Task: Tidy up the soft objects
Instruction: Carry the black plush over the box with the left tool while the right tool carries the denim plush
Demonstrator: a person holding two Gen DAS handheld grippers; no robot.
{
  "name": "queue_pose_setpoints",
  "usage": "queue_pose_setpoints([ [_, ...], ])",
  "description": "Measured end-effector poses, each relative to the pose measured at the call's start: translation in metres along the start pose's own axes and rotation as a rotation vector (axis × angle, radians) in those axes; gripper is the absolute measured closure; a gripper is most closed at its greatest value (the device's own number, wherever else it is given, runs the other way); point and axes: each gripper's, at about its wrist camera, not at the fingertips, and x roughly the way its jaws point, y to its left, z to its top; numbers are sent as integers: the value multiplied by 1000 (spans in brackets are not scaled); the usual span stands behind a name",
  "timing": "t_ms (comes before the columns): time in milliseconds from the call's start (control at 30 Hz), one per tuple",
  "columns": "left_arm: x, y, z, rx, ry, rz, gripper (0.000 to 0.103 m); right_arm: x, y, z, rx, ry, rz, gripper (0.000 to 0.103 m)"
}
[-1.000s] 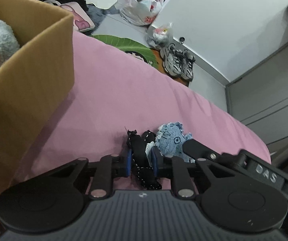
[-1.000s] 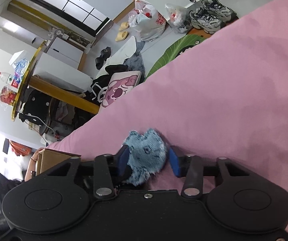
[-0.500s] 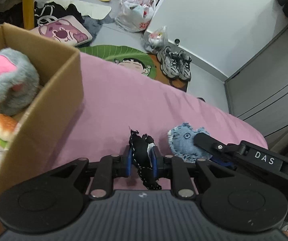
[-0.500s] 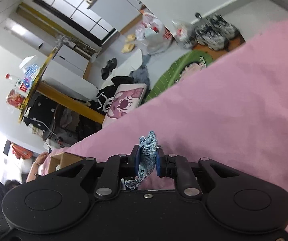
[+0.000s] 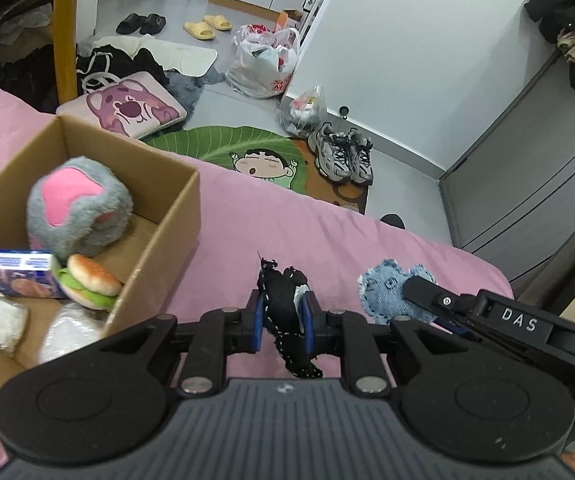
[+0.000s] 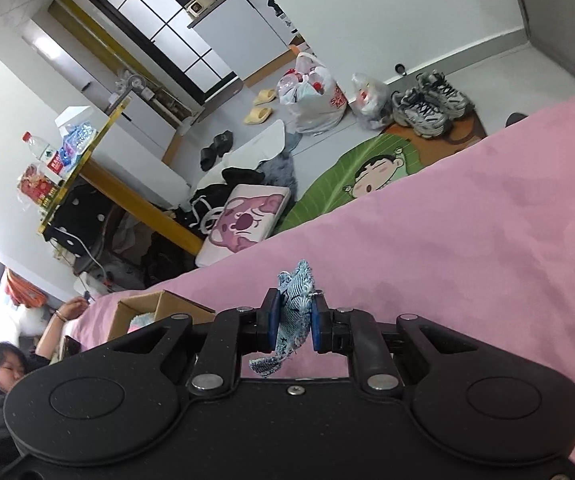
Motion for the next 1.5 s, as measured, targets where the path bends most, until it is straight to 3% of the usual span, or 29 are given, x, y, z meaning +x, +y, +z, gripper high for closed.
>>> queue_pose_setpoints([
  [533,-62,43,15,1,-21,-51,85,-35,60,-29,-71,-56,-76,87],
  [867,-89,85,32,-18,-58,-52,85,-37,109,-34,-81,-80,-55,87],
  [1133,-90,123,43,-55,-53,-46,85,-23,149,-38,-124,-68,-43,87],
  [1500,-65,164,37,-123,41,-28,83,9,195,-54,-184,-17,-54,87],
])
